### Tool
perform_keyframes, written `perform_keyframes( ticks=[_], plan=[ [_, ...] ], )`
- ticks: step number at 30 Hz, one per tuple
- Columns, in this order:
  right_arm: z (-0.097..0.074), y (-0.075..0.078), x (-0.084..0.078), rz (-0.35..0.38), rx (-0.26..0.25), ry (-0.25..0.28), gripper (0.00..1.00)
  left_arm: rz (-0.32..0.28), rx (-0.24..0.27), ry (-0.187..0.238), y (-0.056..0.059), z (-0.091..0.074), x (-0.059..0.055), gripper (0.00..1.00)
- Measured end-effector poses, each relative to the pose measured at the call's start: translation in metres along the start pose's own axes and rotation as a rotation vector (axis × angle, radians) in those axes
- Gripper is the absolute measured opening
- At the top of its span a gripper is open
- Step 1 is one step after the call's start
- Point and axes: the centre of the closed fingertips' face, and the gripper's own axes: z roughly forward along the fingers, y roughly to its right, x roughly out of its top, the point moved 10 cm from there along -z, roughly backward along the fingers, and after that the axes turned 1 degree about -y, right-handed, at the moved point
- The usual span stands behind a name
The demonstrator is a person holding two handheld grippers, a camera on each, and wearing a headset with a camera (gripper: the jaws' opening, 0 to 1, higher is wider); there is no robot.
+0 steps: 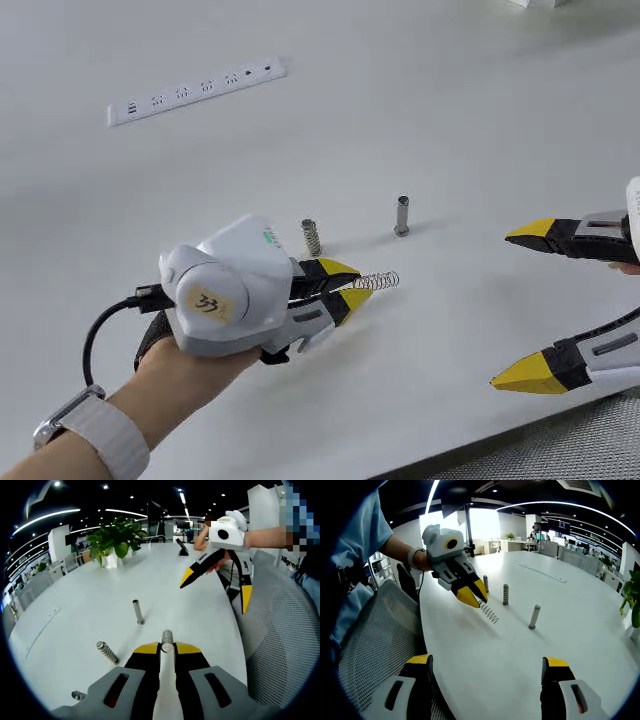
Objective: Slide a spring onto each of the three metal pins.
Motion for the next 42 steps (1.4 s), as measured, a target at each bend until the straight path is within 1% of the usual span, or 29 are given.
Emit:
perform_keyframes(
  ticks=[4,11,15,17,19,20,21,23,24,26,28,32,34,35,36,37,39,42],
  plan=[
    [0.002,-0.001,0.003,-0.015,0.009,-0.002,0.88,-0.016,0.009,0.023,0.005,-0.007,0.001,0.07],
    [0.006,0.0,0.012,-0.009,0.031,0.035,0.85,-0.044,0.007,0.067,0.016,-0.019,0.002,0.07],
    [0.011,0.002,0.017,0.021,0.05,0.069,0.83,-0.056,0.004,0.086,0.021,-0.024,0.002,0.07],
    [0.013,0.002,0.019,0.03,0.051,0.072,0.78,-0.061,0.007,0.092,0.022,-0.026,0.001,0.07],
    [0.016,0.001,0.021,0.02,0.063,0.074,0.72,-0.065,0.005,0.099,0.024,-0.028,0.001,0.07],
    [0.018,0.001,0.023,0.012,0.07,0.072,0.71,-0.065,0.001,0.101,0.025,-0.029,0.001,0.07],
    [0.02,-0.001,0.025,-0.015,0.082,0.06,0.71,-0.063,-0.003,0.102,0.026,-0.03,0.001,0.07],
    [0.023,-0.002,0.031,-0.076,0.101,0.043,0.67,-0.064,-0.012,0.109,0.027,-0.032,0.002,0.07],
    [0.024,-0.003,0.033,-0.092,0.112,0.031,0.64,-0.063,-0.016,0.11,0.028,-0.033,0.002,0.07],
    [0.027,-0.005,0.039,-0.141,0.131,0.025,0.6,-0.062,-0.022,0.115,0.028,-0.035,0.002,0.07],
    [0.03,-0.006,0.044,-0.175,0.14,0.016,0.55,-0.06,-0.027,0.118,0.029,-0.036,0.003,0.07],
    [0.035,-0.008,0.051,-0.228,0.161,0.001,0.48,-0.059,-0.033,0.125,0.029,-0.038,0.004,0.07],
    [0.038,-0.009,0.053,-0.283,0.173,-0.014,0.44,-0.056,-0.039,0.124,0.03,-0.038,0.004,0.07],
    [0.039,-0.01,0.054,-0.321,0.171,-0.034,0.42,-0.055,-0.043,0.122,0.03,-0.038,0.004,0.07],
    [0.039,-0.01,0.055,-0.349,0.172,-0.042,0.4,-0.054,-0.045,0.122,0.031,-0.038,0.004,0.07],
    [0.04,-0.012,0.055,-0.362,0.177,-0.046,0.38,-0.053,-0.046,0.121,0.031,-0.038,0.005,0.07],
    [0.042,-0.013,0.056,-0.365,0.186,-0.043,0.35,-0.053,-0.05,0.123,0.031,-0.037,0.005,0.07],
    [0.042,-0.009,0.055,-0.369,0.194,-0.043,0.29,-0.053,-0.052,0.125,0.032,-0.037,0.006,0.07]
  ],
)
